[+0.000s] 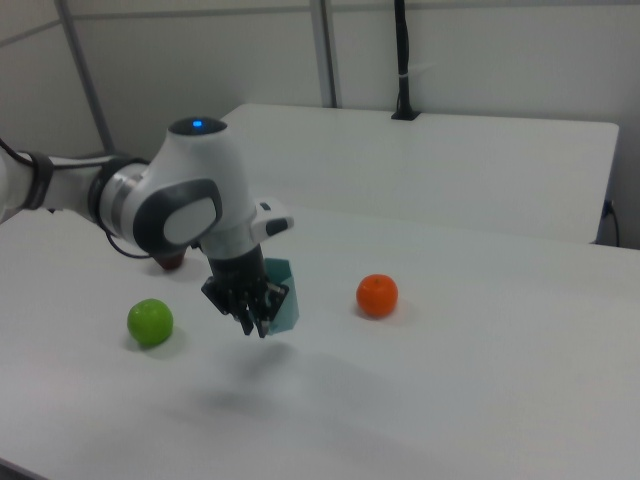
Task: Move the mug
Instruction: 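Close the gripper on the mug rim and lift it, then carry the mug past the green apple toward the dark red apple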
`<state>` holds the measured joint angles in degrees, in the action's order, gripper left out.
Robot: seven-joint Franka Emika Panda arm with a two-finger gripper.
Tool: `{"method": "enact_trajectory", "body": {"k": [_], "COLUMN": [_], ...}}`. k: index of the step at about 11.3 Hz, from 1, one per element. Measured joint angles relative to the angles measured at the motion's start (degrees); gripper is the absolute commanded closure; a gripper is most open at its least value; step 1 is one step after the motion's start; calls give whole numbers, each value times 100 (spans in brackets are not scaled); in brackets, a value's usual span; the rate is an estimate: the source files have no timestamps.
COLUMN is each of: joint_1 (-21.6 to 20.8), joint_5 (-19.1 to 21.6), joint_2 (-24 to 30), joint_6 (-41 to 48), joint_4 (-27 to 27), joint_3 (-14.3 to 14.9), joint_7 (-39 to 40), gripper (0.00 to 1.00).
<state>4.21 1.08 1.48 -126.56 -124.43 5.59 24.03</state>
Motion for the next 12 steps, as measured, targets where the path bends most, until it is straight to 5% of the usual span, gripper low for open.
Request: {"method": "enact_trajectory", "body": {"k": [4,8,12], "joint_1": [-9,-41,-58], "joint_5": [14,14,-79], "joint_2": [168,118,111], "joint_6": [1194,1424,1465], "joint_4": [500,414,68], "joint_3": [-321,-1109,-1443], "joint_7": [981,1156,1191], "gripper": [86,86,86]}}
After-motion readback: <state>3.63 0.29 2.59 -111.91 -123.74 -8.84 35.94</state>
